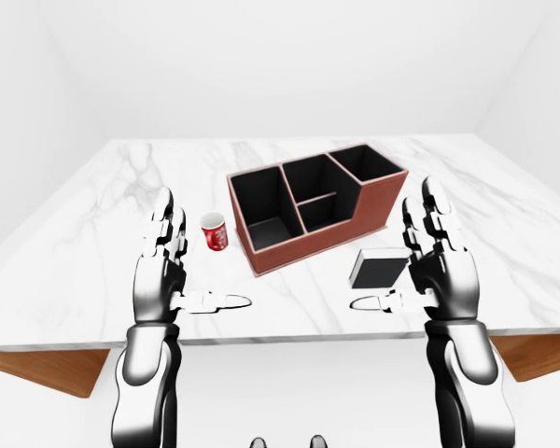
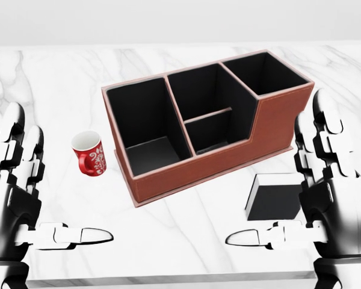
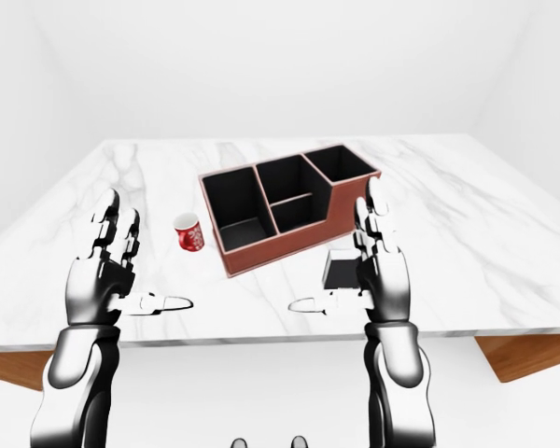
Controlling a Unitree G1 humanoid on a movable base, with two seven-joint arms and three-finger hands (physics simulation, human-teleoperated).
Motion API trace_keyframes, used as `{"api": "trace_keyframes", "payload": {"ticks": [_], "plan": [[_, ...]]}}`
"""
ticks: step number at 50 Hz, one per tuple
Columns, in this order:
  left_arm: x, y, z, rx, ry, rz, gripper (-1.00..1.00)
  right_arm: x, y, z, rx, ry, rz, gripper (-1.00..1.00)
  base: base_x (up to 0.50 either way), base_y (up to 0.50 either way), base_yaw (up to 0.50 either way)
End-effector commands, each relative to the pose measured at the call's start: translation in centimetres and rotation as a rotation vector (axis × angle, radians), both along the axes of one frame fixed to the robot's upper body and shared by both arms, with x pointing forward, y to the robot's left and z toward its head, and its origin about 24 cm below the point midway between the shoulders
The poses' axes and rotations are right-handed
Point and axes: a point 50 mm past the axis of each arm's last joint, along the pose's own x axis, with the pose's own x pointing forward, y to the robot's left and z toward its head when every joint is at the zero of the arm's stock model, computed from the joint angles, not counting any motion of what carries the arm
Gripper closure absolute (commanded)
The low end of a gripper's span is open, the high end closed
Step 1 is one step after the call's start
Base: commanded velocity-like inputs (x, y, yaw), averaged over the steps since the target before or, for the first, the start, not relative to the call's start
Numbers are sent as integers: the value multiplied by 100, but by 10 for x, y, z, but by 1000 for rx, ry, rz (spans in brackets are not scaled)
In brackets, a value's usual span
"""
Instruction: Pick up the book and place it in the back compartment of the caddy.
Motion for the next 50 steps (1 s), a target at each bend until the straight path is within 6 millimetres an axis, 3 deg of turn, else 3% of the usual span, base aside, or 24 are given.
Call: {"api": "trace_keyframes", "payload": {"ticks": [1,21,37,50], "plan": [[-1,0,1,1,-5,-1,-100,-1,-2,2,-3,-11,-7,-100,50,0,0],[-3,-1,2,2,-11,-6,-100,0,-3,5,-7,-21,-30,-100,49,0,0],[-2,-1,2,0,-10,-6,-100,-4,-13,19,-88,-78,-75,-100,0,0,0],[-2,-1,0,1,-1,-6,-100,-5,-17,18,-201,-58,-104,-100,0,0,0]]}}
